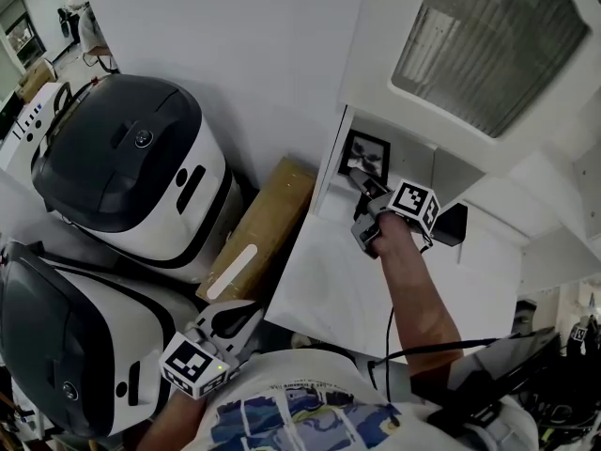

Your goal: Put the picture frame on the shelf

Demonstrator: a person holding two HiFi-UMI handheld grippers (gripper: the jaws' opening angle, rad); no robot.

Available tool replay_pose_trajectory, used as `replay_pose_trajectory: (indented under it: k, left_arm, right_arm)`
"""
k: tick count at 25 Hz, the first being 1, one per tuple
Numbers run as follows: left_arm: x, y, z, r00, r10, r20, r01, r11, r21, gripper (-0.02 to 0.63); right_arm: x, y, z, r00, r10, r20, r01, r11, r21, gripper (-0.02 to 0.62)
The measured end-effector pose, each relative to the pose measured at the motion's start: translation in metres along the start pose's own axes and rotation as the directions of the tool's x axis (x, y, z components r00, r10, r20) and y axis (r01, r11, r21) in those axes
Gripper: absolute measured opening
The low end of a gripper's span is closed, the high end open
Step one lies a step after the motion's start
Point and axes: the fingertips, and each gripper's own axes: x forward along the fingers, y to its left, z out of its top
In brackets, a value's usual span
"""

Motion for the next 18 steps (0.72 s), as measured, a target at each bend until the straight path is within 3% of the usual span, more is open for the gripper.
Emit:
replay_pose_trajectory:
  k: [5,10,14,16,18]
  left_arm:
    - [0.001,-0.004,-0.001,1.0,-0.012,0.004,0.012,1.0,-0.007,0.021]
    - [0.004,-0.007,-0.003,1.0,-0.016,0.004,0.016,1.0,-0.013,0.021]
    - [0.002,-0.008,-0.001,1.0,-0.013,0.004,0.013,1.0,-0.003,0.021]
    - [0.001,-0.008,0.0,1.0,-0.011,0.006,0.011,1.0,0.002,0.021]
    - [0.001,-0.009,0.0,1.0,-0.01,0.009,0.01,1.0,0.006,0.021]
  right_arm:
    - [0.001,-0.001,-0.007,0.994,-0.057,-0.089,0.045,0.99,-0.134,0.169]
    - [0.002,-0.007,-0.012,0.977,-0.115,-0.178,0.062,0.959,-0.277,0.141]
    - [0.001,-0.011,-0.016,0.965,-0.12,-0.235,0.049,0.957,-0.287,0.104]
    - [0.001,-0.015,-0.018,0.957,-0.127,-0.259,0.052,0.959,-0.278,0.041]
    - [0.0,-0.017,-0.02,0.954,-0.119,-0.274,0.048,0.966,-0.253,0.035]
